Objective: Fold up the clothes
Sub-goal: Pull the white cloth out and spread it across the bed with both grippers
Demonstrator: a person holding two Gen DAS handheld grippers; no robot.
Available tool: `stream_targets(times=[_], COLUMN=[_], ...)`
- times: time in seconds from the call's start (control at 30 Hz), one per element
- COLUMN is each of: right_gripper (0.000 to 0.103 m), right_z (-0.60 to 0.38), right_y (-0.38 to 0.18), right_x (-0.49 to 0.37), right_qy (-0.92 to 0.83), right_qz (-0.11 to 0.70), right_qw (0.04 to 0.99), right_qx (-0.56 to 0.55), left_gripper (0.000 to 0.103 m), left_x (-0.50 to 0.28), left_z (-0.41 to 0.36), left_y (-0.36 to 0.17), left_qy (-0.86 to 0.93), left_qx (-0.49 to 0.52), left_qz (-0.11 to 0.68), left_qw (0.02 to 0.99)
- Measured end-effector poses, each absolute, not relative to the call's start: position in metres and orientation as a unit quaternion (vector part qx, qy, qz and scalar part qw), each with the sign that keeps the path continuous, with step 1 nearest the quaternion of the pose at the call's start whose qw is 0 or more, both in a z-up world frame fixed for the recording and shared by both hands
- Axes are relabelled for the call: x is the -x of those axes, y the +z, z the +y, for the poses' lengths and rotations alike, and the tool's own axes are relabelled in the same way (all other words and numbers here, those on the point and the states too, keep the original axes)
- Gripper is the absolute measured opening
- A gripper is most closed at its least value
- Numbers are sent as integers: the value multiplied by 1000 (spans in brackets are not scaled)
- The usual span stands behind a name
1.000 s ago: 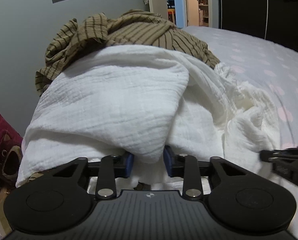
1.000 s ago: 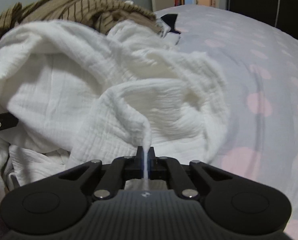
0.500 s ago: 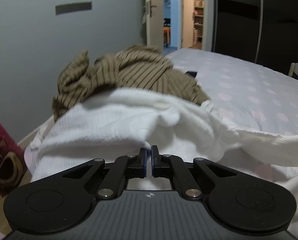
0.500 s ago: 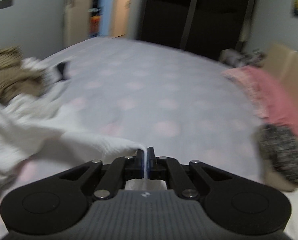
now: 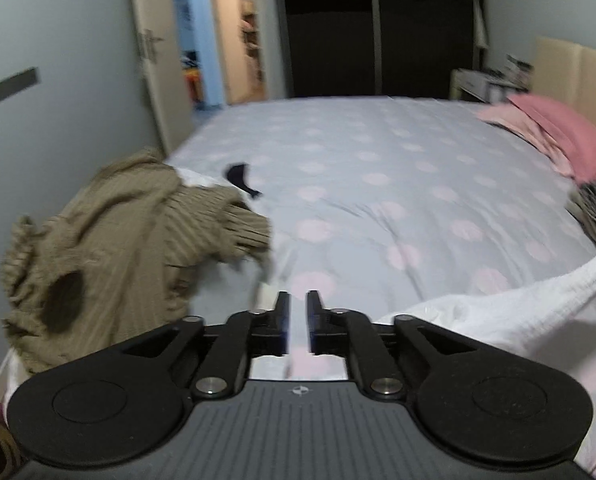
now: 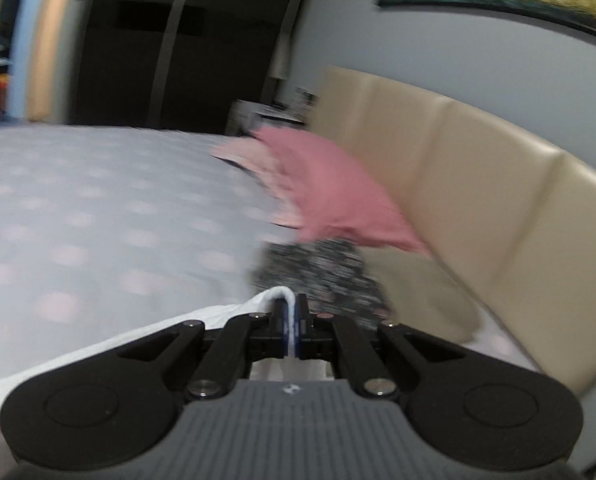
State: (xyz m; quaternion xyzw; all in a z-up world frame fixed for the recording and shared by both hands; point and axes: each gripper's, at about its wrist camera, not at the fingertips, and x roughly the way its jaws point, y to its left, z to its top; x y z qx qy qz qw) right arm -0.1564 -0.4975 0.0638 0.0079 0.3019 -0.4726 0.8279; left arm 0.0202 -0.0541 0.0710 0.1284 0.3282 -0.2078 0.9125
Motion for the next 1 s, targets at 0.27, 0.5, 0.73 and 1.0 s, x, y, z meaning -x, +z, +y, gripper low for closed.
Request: stream_targets(times=[0.27, 0.5, 0.73, 1.0], right_gripper=[4, 33, 55, 67], right_z=[-542, -550, -555, -615], right_y=[-4, -28, -24, -67], right_x=[206, 242, 261, 257], right_qy=[-496, -451, -393, -421], right_qz=[391, 430, 384, 403], right_qw=[772, 771, 820, 778], right_qx=[-70, -134, -160, -236], left_gripper=[25, 43, 43, 11], left_x=[-35, -63, -77, -83], left_z=[-107, -159, -185, -199], left_y=[25, -47, -96, -114], left_qy=[-285, -309, -302, -286], left_qx=[-174, -198, -200, -192], left_qz=[385, 439, 483, 489], left_qw=[860, 820, 797, 802])
